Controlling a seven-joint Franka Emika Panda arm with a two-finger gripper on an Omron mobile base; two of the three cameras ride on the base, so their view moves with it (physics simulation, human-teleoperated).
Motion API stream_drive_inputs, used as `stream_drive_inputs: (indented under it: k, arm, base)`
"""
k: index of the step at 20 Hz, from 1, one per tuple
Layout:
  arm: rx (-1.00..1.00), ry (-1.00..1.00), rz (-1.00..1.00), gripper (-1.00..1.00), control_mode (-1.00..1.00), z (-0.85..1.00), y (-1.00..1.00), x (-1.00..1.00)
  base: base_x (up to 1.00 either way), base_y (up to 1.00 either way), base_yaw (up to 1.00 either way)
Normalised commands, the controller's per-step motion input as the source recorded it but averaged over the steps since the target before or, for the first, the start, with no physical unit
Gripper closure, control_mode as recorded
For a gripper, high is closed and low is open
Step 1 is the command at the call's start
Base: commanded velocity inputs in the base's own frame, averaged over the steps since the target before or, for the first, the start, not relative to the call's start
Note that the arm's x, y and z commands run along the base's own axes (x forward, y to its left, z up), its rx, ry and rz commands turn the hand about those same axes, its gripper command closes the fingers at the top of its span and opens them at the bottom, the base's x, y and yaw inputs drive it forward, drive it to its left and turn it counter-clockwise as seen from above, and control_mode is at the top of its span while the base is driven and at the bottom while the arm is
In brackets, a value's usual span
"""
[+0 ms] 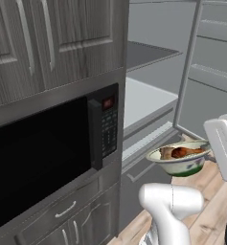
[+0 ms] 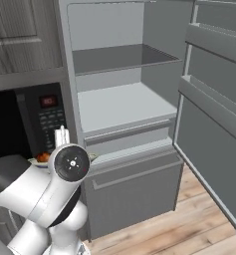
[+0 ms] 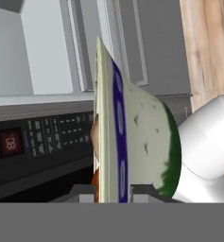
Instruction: Place the bowl with the onion and lemon wedge on the top shelf of the fridge. Place the bowl with the chicken drumsticks on the second highest shelf of the fridge.
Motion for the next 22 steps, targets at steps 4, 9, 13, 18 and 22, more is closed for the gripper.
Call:
stream_drive_inputs:
  k: [4, 9, 13, 18, 22]
  arm:
    - [0.0, 0.0, 0.0, 1.0, 1.0, 0.0, 0.0, 0.0]
    - [0.0, 0.0, 0.0, 1.0, 1.0, 0.0, 0.0, 0.0]
    - [0.0, 0.0, 0.0, 1.0, 1.0, 0.0, 0.0, 0.0]
    - [0.0, 0.0, 0.0, 1.0, 1.0, 0.0, 0.0, 0.0]
    - [0.0, 0.0, 0.0, 1.0, 1.0, 0.0, 0.0, 0.0]
  base:
    - [0.0, 0.0, 0.0]
    - [0.0, 0.0, 0.0]
    - [0.03, 0.0, 0.0]
    - [0.02, 0.0, 0.04]
    - [0.3, -0.02, 0.02]
